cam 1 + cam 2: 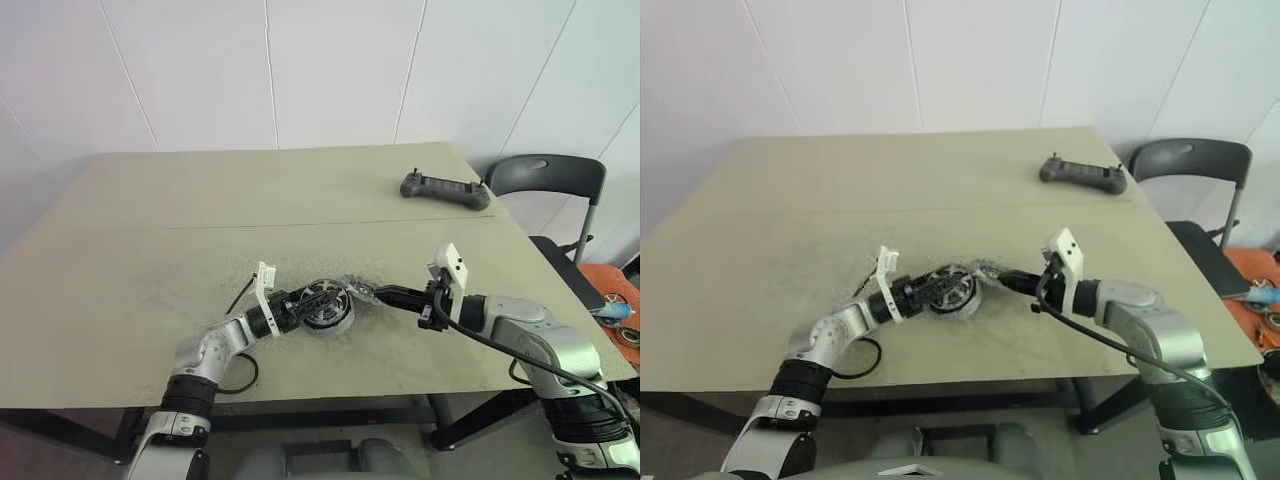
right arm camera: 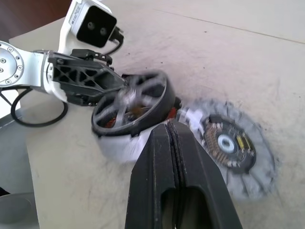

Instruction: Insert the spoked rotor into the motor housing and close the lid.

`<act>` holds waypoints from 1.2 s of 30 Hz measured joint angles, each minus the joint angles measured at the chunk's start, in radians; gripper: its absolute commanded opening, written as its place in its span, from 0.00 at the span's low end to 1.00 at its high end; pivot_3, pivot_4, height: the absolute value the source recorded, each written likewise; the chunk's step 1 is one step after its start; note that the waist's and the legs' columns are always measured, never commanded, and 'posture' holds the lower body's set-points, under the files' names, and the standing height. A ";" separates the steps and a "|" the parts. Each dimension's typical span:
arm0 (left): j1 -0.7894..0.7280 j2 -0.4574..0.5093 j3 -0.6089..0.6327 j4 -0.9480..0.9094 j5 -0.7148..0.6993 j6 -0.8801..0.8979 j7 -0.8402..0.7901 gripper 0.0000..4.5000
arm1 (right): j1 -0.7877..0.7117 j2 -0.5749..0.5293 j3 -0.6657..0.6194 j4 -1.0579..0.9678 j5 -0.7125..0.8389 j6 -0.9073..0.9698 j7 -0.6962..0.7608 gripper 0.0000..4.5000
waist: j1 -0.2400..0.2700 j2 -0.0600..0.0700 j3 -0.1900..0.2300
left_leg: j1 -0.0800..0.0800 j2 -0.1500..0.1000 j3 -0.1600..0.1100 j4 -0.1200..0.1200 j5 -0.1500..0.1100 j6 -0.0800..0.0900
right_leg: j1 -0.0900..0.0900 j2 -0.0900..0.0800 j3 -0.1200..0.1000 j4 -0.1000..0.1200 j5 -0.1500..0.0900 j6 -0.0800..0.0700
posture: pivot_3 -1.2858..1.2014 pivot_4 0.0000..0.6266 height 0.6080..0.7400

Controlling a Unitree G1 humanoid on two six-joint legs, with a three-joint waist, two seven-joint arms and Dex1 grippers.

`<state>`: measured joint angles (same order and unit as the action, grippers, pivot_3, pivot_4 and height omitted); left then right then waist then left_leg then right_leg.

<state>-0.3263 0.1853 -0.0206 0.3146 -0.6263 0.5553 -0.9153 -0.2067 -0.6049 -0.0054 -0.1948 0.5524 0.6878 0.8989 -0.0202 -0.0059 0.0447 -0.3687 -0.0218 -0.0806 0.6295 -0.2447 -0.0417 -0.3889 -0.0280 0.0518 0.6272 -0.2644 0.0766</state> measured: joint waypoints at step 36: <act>0.018 0.085 -0.030 -0.229 0.224 -0.385 -0.008 0.99 | -0.018 0.026 0.034 0.034 -0.019 -0.018 0.001 0.00 | 0.019 -0.002 0.002 | -0.004 -0.001 -0.001 -0.002 -0.001 0.002 | -0.005 0.001 0.000 0.001 0.001 0.000 | 0.52 0.00 1.00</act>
<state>-0.3080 0.2705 -0.0503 0.0853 -0.4020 0.1704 -0.9230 -0.2248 -0.5791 0.0282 -0.1607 0.5333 0.6699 0.8997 -0.0016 -0.0077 0.0467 -0.3724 -0.0224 -0.0814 0.6276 -0.2454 -0.0399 -0.3939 -0.0271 0.0519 0.6281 -0.2635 0.0767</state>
